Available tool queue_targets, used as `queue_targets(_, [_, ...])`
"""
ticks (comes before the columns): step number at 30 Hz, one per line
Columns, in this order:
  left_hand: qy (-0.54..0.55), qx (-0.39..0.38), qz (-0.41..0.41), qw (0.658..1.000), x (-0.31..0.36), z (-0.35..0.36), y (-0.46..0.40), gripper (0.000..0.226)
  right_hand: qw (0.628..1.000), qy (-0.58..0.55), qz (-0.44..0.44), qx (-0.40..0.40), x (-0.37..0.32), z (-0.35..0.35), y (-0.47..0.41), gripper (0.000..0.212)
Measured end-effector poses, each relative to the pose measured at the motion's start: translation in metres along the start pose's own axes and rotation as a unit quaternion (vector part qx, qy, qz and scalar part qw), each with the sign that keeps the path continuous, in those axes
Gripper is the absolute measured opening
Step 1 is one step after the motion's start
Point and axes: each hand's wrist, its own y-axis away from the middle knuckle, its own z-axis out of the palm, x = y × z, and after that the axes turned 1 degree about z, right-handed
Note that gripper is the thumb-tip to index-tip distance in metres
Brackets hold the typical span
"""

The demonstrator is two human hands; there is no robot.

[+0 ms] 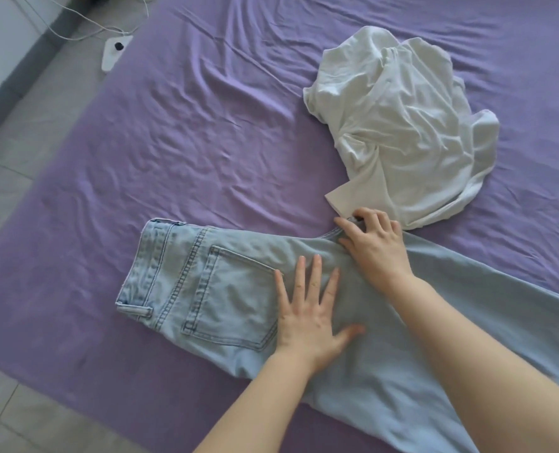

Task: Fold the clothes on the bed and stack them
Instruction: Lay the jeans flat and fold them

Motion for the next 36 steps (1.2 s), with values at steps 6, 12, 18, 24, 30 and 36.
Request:
queue_targets(6, [0.002,0.012,0.030,0.999,-0.001,0.013,-0.003,0.092,0.993,0.069,-0.076,0.063,0.015,0.008,-0.017,0.023])
queue_targets(12, [-0.016,0.019,0.065,0.998,-0.003,0.021,-0.003,0.092,0.998,0.049,-0.034,-0.015,0.015,0.016,-0.031,0.024])
queue_targets(18, [-0.014,-0.001,0.063,0.998,-0.001,0.024,0.028,0.089,0.983,-0.018,0.129,-0.127,-0.005,-0.013,-0.034,0.038])
queue_targets(24, [-0.010,0.010,0.037,0.999,-0.007,0.011,0.033,0.080,1.000,-0.015,0.018,-0.008,-0.046,-0.005,0.072,0.049])
queue_targets(30, [-0.006,0.023,-0.089,0.996,-0.031,0.024,0.029,0.072,0.993,-0.045,0.059,-0.092,-0.055,0.022,0.136,0.053])
queue_targets(36, [0.013,0.028,-0.059,0.998,-0.051,0.001,0.031,0.068,0.989,-0.014,0.079,-0.123,-0.070,0.010,0.133,0.060])
